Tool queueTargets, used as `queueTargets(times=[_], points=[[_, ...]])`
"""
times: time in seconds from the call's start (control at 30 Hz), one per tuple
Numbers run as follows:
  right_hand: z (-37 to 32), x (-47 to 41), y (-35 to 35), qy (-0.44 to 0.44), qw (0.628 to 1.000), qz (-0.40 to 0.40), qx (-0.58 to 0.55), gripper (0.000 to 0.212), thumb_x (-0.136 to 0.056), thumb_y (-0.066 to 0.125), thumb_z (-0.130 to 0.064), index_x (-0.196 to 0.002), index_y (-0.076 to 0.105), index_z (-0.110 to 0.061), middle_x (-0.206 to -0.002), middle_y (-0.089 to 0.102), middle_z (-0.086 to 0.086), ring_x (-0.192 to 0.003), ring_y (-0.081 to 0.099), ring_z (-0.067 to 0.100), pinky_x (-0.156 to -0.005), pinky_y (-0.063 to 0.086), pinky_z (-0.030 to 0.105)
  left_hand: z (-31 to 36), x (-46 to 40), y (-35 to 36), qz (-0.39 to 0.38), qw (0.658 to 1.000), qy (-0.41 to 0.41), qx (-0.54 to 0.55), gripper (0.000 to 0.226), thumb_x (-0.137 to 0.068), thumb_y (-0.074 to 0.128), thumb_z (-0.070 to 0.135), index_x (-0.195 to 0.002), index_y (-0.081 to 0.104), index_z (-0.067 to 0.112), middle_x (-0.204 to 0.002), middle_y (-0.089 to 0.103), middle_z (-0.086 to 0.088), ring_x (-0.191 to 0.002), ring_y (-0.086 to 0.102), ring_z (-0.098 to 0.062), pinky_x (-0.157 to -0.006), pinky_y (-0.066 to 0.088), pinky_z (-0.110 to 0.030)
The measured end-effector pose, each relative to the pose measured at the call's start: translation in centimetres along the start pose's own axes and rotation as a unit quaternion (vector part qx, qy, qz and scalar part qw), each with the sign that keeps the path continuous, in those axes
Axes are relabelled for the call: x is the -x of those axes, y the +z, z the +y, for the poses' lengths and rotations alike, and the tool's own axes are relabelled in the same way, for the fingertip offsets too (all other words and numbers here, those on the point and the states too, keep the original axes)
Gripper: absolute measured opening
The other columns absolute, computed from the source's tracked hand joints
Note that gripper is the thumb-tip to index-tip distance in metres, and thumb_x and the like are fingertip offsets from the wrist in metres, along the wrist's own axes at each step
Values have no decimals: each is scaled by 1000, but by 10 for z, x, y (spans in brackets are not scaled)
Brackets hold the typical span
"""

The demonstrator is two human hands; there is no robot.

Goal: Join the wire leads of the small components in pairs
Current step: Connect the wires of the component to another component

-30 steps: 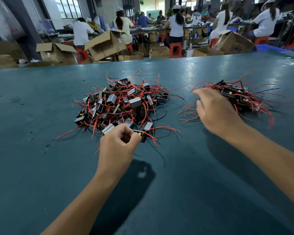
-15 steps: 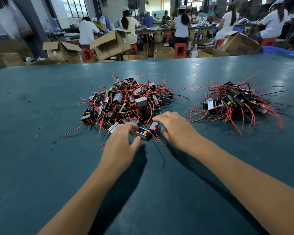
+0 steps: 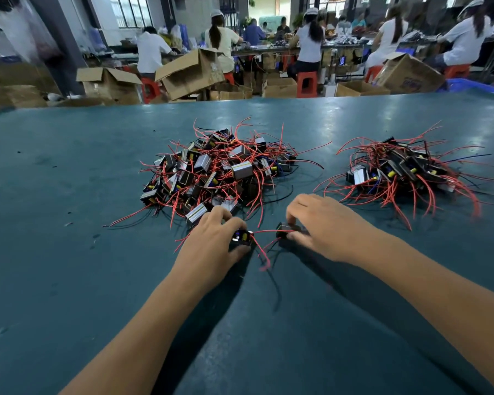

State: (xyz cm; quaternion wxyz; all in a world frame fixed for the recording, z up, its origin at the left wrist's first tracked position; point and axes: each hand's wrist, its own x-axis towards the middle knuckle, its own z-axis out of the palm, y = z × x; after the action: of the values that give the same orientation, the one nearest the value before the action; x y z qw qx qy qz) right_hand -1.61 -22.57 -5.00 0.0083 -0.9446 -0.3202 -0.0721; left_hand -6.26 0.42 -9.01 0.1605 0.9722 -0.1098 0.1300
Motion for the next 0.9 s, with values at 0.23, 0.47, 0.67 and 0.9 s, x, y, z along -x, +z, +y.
queueTargets(times=[0.23,0.47,0.67,0.9], points=[[20,52,-13,159,942,36,-293,24,-91,65,-39,-111,51,-39,-78,70,-11,-64,61,3,-69,50,31,14,3,-16,82,994,-19,70,26,-90,64,52,-105,59,32,-105,60,17,-77,51,-6,-68,45,-31],[12,67,-9,261,683,5,-683,16,-98,56,-11,-111,61,-4,-83,71,18,-62,66,26,-51,54,26,3,6,-21,22,997,-69,-11,25,-92,62,53,-110,64,35,-102,58,13,-97,60,-19,-74,50,-35],[4,72,-5,232,661,-44,-712,13,-100,51,-13,-103,59,-4,-86,71,23,-63,67,26,-51,54,26,-2,5,-19,-18,998,-60,-13,24,-91,65,50,-108,67,32,-99,53,12,-96,59,-19,-79,51,-38],[4,75,-1,186,662,-51,-724,22,-96,56,-12,-114,67,-6,-86,68,20,-62,62,22,-53,54,25,-3,5,-17,-70,995,-54,-36,34,-89,66,53,-116,65,33,-105,53,12,-103,56,-18,-83,50,-37]])
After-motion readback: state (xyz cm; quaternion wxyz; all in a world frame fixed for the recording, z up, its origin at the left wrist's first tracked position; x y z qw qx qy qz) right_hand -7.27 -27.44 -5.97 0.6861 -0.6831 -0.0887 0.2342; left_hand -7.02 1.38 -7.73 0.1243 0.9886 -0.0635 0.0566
